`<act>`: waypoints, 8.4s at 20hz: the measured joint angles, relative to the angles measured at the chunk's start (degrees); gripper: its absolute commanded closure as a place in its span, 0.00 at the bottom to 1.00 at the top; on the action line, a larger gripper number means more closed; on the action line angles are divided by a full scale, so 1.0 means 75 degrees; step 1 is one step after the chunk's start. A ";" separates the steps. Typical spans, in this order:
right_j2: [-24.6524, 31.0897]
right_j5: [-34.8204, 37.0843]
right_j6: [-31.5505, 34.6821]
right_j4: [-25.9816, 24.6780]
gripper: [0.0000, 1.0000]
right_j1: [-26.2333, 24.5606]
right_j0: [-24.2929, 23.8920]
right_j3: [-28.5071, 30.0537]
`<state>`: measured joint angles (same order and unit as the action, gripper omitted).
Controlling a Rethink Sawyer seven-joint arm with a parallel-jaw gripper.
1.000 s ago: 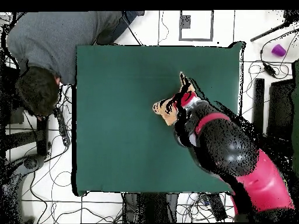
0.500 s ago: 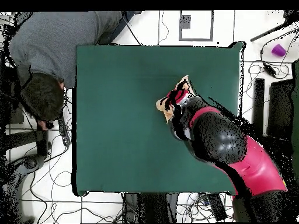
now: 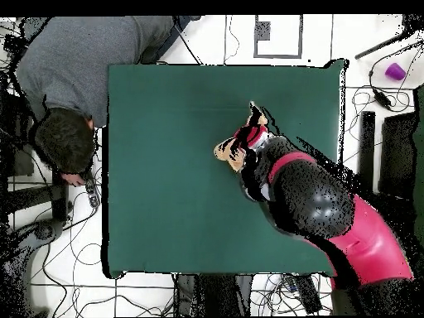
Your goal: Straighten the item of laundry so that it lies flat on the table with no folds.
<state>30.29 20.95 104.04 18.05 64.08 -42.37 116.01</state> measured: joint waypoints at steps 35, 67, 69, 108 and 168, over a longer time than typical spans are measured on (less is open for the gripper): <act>-0.0846 -0.3260 0.0003 -0.0637 1.00 -0.2227 0.2273 -0.0361; -0.1243 -0.3226 0.0010 -0.0734 1.00 -0.1785 0.1775 -0.0273; -0.1277 -0.3259 0.0010 -0.0734 1.00 -0.1737 0.1881 -0.0292; -0.0045 -0.7019 0.0875 -0.1744 1.00 -0.4945 0.2760 -0.1963; 0.0626 -0.7203 0.1869 -0.2967 1.00 -0.6592 0.3008 -0.3094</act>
<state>34.99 -33.07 118.05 -4.20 14.63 -19.81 92.81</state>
